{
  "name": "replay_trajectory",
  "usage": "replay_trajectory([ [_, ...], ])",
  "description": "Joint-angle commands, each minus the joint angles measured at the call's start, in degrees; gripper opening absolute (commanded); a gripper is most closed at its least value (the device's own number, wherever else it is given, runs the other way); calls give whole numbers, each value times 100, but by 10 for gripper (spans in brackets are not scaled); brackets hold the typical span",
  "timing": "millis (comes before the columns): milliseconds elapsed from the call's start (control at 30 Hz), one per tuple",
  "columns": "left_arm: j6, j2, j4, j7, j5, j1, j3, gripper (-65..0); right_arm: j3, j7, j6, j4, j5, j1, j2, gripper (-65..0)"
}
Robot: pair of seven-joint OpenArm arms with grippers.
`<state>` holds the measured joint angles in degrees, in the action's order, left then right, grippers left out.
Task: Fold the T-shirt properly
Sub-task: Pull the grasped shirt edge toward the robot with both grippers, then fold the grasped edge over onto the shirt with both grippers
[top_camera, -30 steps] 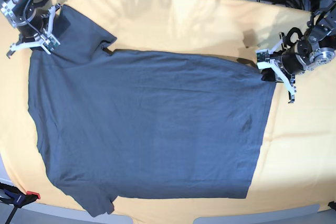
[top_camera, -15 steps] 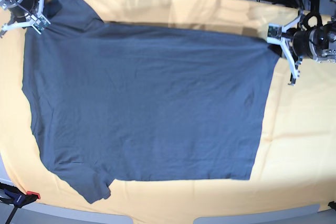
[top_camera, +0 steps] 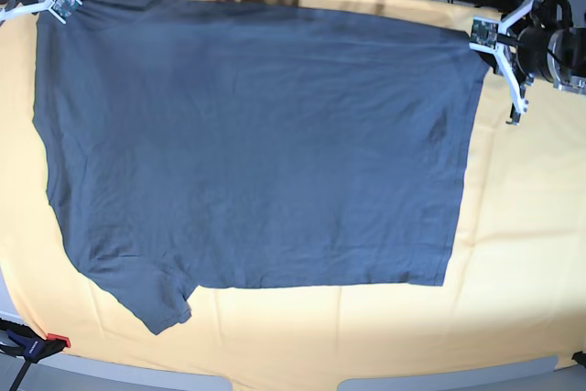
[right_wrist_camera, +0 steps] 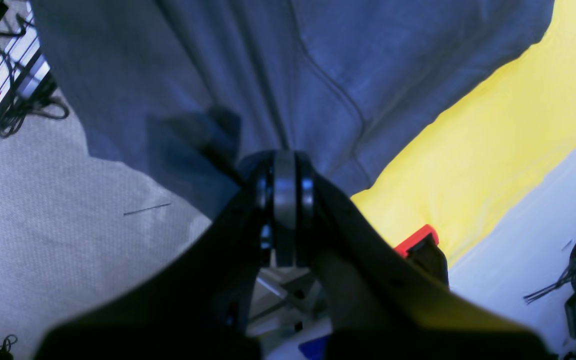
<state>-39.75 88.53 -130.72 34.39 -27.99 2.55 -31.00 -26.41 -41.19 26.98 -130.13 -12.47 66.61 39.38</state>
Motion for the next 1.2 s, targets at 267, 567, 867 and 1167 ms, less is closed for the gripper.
replay_trajectory([
  [267,-25,47,-39,-9,756,68,68,-650,-70,101,-205,-66,76,-503,79,-650],
  [567,1329,-1040,623,-505,1716,68,68,-650,-44,708,-129,186,-433,-1714,177,-650],
  [867,2367,-1814,1228,-748,2826,101,70,-650,210,785,136,1167,-732,-3130,214,-650],
  [1167,2931,-1823,1279,-1060,3377,116,70,-650,1257,800,105,1709,-723,-4325,669,-650],
])
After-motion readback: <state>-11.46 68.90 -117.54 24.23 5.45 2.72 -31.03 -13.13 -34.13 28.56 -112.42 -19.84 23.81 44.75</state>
